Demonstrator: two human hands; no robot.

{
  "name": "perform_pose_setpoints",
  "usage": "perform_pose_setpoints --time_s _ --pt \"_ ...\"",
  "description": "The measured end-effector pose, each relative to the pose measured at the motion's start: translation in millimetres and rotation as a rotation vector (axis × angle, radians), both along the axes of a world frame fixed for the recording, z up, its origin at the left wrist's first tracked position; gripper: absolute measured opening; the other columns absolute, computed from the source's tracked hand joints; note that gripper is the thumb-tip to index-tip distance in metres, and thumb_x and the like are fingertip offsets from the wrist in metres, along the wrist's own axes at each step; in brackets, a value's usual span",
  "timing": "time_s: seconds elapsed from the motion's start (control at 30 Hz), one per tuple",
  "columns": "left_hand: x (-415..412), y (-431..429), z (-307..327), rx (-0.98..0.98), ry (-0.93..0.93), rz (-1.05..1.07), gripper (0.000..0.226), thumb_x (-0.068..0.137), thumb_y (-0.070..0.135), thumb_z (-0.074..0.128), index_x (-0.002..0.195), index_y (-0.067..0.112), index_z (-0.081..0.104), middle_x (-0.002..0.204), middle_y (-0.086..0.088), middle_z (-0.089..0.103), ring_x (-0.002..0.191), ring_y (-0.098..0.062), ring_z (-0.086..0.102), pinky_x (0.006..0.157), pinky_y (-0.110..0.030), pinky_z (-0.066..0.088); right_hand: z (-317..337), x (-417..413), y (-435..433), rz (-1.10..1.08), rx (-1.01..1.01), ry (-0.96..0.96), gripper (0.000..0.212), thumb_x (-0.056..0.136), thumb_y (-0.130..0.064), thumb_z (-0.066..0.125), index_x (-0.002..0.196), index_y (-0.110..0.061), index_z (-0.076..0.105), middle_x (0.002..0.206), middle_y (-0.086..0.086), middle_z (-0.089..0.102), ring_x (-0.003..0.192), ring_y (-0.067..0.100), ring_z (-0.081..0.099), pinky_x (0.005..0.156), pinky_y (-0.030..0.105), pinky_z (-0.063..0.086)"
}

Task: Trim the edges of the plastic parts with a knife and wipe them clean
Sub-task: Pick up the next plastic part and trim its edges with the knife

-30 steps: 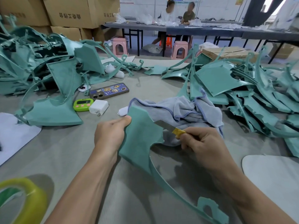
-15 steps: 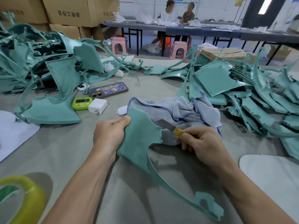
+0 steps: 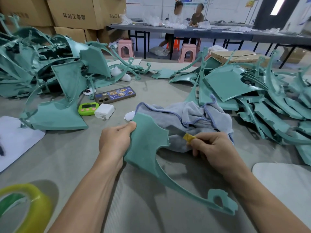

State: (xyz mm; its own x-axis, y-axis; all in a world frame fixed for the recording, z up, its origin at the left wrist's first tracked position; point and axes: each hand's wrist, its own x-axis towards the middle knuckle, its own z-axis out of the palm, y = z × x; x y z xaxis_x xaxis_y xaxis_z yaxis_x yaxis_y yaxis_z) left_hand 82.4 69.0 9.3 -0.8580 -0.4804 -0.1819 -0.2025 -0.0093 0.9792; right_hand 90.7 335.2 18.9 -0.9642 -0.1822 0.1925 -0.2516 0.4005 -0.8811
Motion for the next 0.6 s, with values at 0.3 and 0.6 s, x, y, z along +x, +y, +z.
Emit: perform_pose_setpoints --time_s 0.3,0.6 --pt "1 1 2 -0.066 -0.004 0.056 0.01 0.06 0.056 0.072 0.066 0.05 0.076 0.069 0.012 0.075 0.077 -0.019 0.075 0.083 -0.046 0.061 -6 0 -6 -0.047 -0.024 -0.036 0.024 0.093 -0.01 0.069 0.071 -0.014 0.076 0.059 0.006 0.068 0.05 0.013 0.05 0.056 0.033 0.042" --pt "2 2 3 -0.061 -0.009 0.078 0.009 0.06 0.054 0.071 0.066 0.05 0.076 0.067 0.01 0.075 0.075 -0.02 0.075 0.081 -0.047 0.062 -3 4 -8 0.008 -0.015 -0.034 0.025 0.094 -0.008 0.068 0.073 -0.019 0.078 0.059 0.007 0.066 0.053 0.021 0.049 0.057 0.037 0.039"
